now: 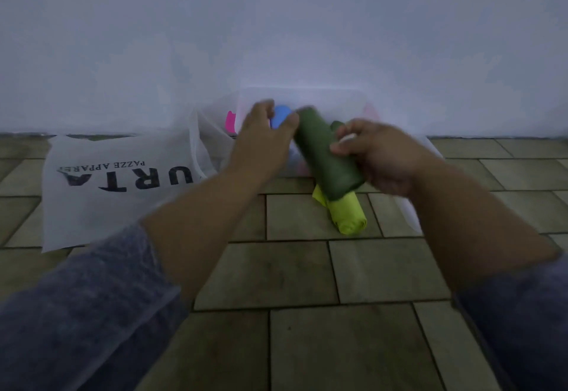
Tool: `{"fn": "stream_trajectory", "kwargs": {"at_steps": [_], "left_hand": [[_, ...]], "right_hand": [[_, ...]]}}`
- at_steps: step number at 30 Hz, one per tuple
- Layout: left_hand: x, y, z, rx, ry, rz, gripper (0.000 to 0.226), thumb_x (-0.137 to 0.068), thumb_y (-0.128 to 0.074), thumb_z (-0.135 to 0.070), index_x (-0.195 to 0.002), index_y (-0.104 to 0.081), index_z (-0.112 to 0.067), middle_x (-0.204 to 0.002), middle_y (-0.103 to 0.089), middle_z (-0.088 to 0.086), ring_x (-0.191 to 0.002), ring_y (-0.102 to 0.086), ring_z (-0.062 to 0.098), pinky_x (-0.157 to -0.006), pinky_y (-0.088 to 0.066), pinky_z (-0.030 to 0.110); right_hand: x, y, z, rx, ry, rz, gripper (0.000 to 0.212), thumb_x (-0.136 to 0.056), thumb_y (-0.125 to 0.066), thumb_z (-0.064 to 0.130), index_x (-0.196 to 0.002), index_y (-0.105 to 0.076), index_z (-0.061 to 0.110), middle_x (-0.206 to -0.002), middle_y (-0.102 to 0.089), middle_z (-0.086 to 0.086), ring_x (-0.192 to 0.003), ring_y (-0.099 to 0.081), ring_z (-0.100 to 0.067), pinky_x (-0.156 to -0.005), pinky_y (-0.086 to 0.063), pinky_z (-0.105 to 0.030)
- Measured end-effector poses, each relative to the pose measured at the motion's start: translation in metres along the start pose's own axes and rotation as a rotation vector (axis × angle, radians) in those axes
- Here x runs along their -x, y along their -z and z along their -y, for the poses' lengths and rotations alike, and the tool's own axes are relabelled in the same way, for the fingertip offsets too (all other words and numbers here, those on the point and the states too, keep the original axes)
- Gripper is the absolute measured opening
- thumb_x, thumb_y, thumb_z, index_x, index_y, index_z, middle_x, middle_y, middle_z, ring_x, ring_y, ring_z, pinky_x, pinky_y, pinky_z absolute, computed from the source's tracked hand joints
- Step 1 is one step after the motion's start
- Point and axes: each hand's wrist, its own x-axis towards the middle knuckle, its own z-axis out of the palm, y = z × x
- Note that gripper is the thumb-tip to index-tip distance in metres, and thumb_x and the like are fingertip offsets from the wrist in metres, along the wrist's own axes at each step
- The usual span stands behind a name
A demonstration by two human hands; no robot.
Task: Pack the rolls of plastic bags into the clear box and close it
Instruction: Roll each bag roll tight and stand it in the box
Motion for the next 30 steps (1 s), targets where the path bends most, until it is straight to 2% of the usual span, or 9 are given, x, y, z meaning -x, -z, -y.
{"fn": "stream_trajectory", "kwargs": {"at_steps": [3,5,10,14,18,22,25,28,30], "left_hand": [[-0.048,0.007,0.008,-0.53,0.035,0.006,0.085,-0.088,-0.044,-0.057,-0.15,-0.008,-0.012,-0.157,-0.014,0.009,-0.142,-0.017,0.025,-0.11,-0.019,0.041],[-0.066,0.007,0.019,-0.763,0.139,0.096,0.093,-0.086,-0.041,-0.062,-0.149,0.004,-0.011,-0.159,0.002,0.012,-0.145,-0.002,0.029,-0.113,-0.01,0.048],[-0.075,0.002,0.035,-0.757,0.203,0.197,0.093,-0.084,-0.038,-0.065,-0.149,0.007,-0.015,-0.158,0.012,0.012,-0.144,-0.001,0.032,-0.113,-0.01,0.048],[-0.073,0.003,0.039,-0.805,0.17,0.203,0.092,-0.084,-0.033,-0.067,-0.149,0.008,-0.017,-0.157,0.015,0.011,-0.145,0.0,0.031,-0.112,-0.01,0.048],[-0.073,0.002,0.038,-0.83,0.175,0.213,0.09,-0.085,-0.032,-0.066,-0.149,0.008,-0.016,-0.157,0.015,0.012,-0.145,0.002,0.031,-0.113,-0.008,0.049],[-0.071,0.003,0.036,-0.836,0.176,0.212,0.088,-0.085,-0.031,-0.065,-0.15,0.006,-0.019,-0.158,0.013,0.011,-0.144,-0.001,0.032,-0.112,-0.007,0.051],[-0.062,0.007,0.031,-0.829,0.135,0.216,0.083,-0.088,-0.027,-0.066,-0.15,0.004,-0.021,-0.158,0.01,0.011,-0.145,0.0,0.03,-0.113,-0.005,0.052],[-0.031,0.011,0.03,-0.777,-0.064,0.124,0.075,-0.091,-0.028,-0.061,-0.151,-0.007,-0.021,-0.159,0.001,0.008,-0.145,0.0,0.026,-0.114,-0.005,0.049],[0.009,0.012,0.031,-0.679,-0.277,0.073,0.071,-0.089,-0.036,-0.055,-0.148,-0.023,-0.018,-0.158,-0.014,0.009,-0.144,-0.012,0.025,-0.113,-0.015,0.046]], "right_hand": [[-0.043,0.021,0.028,0.04,0.075,-0.254,0.008,-0.084,-0.062,0.002,-0.089,-0.058,0.005,-0.087,-0.065,-0.016,-0.08,-0.067,-0.028,-0.069,-0.059,-0.041],[-0.076,0.035,0.034,0.173,0.044,-0.406,0.025,-0.083,-0.067,0.011,-0.103,-0.058,0.0,-0.099,-0.065,-0.02,-0.088,-0.067,-0.033,-0.076,-0.057,-0.048],[-0.136,0.036,0.02,0.681,-0.118,-0.383,0.035,-0.079,-0.068,0.018,-0.111,-0.061,0.005,-0.118,-0.062,-0.017,-0.11,-0.059,-0.034,-0.093,-0.051,-0.046],[-0.157,0.024,0.01,1.062,-0.165,-0.261,0.028,-0.075,-0.072,0.029,-0.075,-0.058,0.005,-0.097,-0.058,-0.014,-0.087,-0.058,-0.033,-0.072,-0.046,-0.037],[-0.165,0.026,0.007,1.126,-0.225,-0.225,0.034,-0.067,-0.07,0.042,-0.067,-0.054,0.011,-0.078,-0.058,-0.01,-0.073,-0.06,-0.03,-0.057,-0.045,-0.035],[-0.166,0.028,0.003,1.231,-0.188,-0.244,0.051,-0.077,-0.057,0.053,-0.075,-0.056,0.001,-0.093,-0.061,-0.017,-0.081,-0.057,-0.033,-0.067,-0.043,-0.037],[-0.148,0.025,0.002,1.161,0.041,-0.42,0.042,-0.085,-0.052,0.043,-0.102,-0.061,0.005,-0.113,-0.061,-0.017,-0.104,-0.056,-0.034,-0.081,-0.042,-0.034],[-0.099,0.015,-0.006,0.801,0.351,-0.66,0.018,-0.071,-0.05,0.032,-0.085,-0.056,0.023,-0.094,-0.062,0.001,-0.083,-0.054,-0.019,-0.069,-0.038,-0.026],[-0.065,0.009,-0.024,0.734,0.51,-0.771,0.011,-0.071,-0.051,0.028,-0.079,-0.055,0.022,-0.085,-0.06,0.001,-0.077,-0.053,-0.019,-0.067,-0.038,-0.028]]}}
